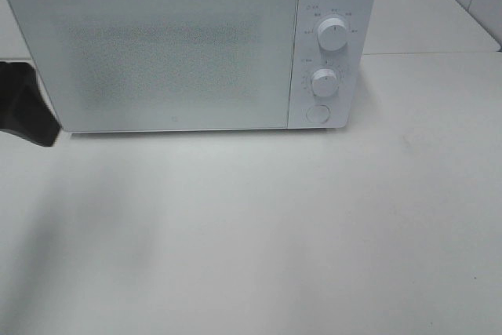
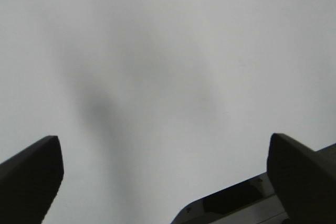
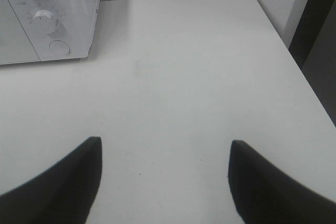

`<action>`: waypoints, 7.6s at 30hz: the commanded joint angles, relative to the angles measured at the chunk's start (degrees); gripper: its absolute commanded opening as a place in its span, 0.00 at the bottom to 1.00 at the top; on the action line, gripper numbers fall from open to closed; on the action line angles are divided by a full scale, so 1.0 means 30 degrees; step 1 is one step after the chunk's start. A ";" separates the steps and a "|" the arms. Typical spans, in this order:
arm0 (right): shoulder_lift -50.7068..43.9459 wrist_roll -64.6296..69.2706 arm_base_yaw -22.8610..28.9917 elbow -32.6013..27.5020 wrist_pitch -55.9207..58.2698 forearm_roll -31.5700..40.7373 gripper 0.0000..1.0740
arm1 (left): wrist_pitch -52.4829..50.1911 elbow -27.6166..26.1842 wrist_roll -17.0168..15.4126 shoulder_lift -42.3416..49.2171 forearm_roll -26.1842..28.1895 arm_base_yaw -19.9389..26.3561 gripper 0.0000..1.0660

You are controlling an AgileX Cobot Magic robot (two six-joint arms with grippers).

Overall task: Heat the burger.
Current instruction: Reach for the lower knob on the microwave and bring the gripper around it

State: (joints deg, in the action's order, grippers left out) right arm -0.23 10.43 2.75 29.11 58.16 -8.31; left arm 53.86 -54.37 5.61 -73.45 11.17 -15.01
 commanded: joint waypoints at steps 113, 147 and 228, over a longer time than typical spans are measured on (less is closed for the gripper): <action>0.0115 -0.0115 -0.0057 0.0802 -0.2101 -0.0707 0.69 | 0.1872 0.8480 -0.1490 2.5000 -0.3113 0.5042 0.92; 1.2739 0.0172 -0.0057 -0.0993 -1.6463 -0.0535 0.69 | 0.1872 0.8480 -0.1490 2.5000 -0.3113 0.5042 0.92; 3.5676 -0.9798 1.4076 0.1375 -4.2838 1.9786 0.69 | 0.1872 0.8480 -0.1490 2.5000 -0.3113 0.5042 0.92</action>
State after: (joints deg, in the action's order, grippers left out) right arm 106.74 -19.48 45.15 32.60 -69.16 51.39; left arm 59.64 -29.28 1.60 0.23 1.72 0.06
